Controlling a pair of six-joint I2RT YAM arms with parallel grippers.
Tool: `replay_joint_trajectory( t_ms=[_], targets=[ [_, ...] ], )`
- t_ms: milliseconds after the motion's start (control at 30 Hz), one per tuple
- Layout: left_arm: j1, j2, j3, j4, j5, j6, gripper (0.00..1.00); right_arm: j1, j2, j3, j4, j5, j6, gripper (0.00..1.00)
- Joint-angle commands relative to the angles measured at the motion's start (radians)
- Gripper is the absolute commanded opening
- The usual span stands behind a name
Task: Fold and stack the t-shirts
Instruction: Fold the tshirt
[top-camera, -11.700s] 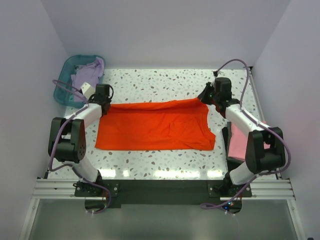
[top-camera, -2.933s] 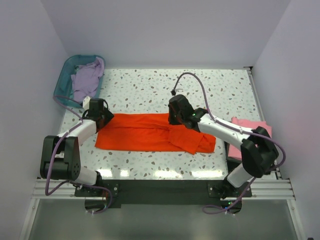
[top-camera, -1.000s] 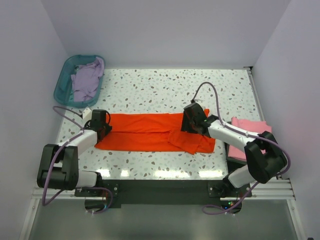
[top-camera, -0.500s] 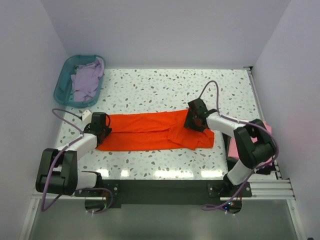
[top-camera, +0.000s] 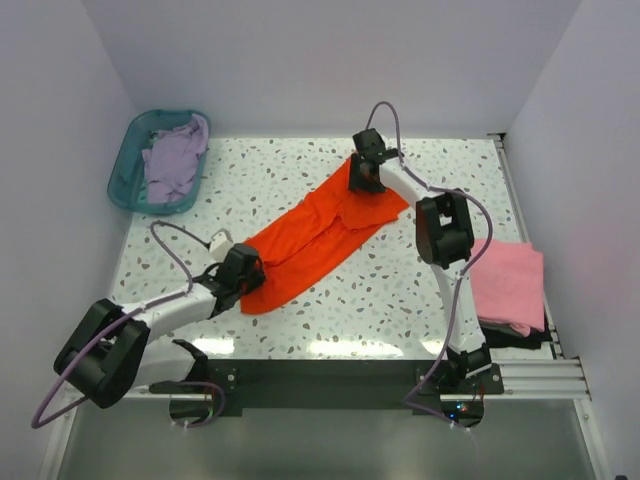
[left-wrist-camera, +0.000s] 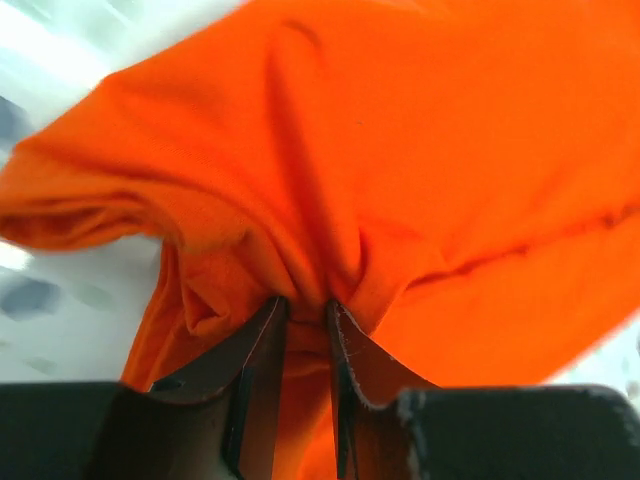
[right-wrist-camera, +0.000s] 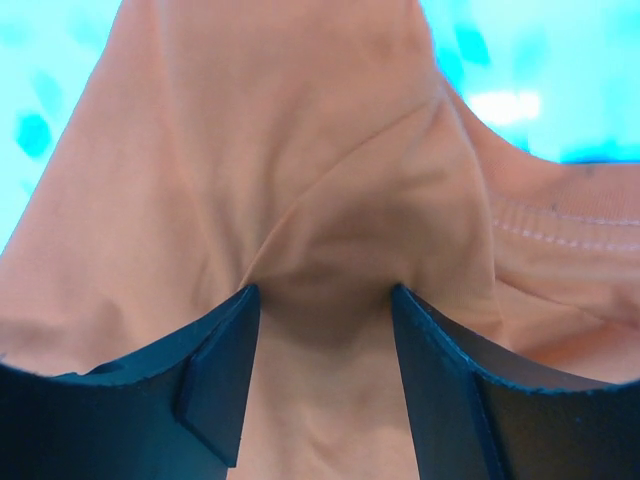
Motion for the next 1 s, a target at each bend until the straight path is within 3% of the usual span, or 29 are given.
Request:
replay_joint_trajectory(
  t_ms=[0, 133, 200, 300, 467, 600, 733, 867, 967],
  targets=[
    [-0.166, 0.048, -0.043, -0.124, 0.072, -0.148, 0.29, 0.003, 0.153, 0.192, -0.130, -0.004, -0.160, 0.60],
    [-0.361, 0.050, -0.080, -0.127, 0.116, -0.333, 0.30, 0.004, 0.228, 0.307, -0.090, -0.037, -0.262, 0.64],
    [-0.459, 0.049, -0.060, -0.133, 0.127, -0.353, 0.32, 0.004, 0.246, 0.336, -0.050, -0.063, -0.311, 0.66],
    [-0.533, 0.023, 0.049, -0.259, 0.075, -0.300, 0.43, 0.006, 0.247, 0.367, -0.019, -0.073, -0.365, 0.73],
    [-0.541, -0.138, 0.231, -0.398, -0.107, -0.033, 0.61, 0.004, 0.165, 0.375, -0.003, -0.031, -0.400, 0.87],
    [-0.538, -0.128, 0.351, -0.388, -0.215, 0.163, 0.60, 0.004, 0.031, 0.295, 0.014, 0.000, -0.353, 0.98],
    [-0.538, 0.062, 0.445, -0.337, -0.169, 0.390, 0.53, 0.006, -0.068, 0.202, -0.031, 0.049, -0.235, 0.98],
    [-0.539, 0.217, 0.476, -0.280, -0.069, 0.511, 0.45, 0.006, -0.154, 0.032, -0.001, 0.034, -0.115, 0.93],
    [-0.541, 0.295, 0.473, -0.282, -0.057, 0.519, 0.41, 0.004, -0.178, -0.073, 0.045, 0.006, -0.052, 0.85]
  ],
)
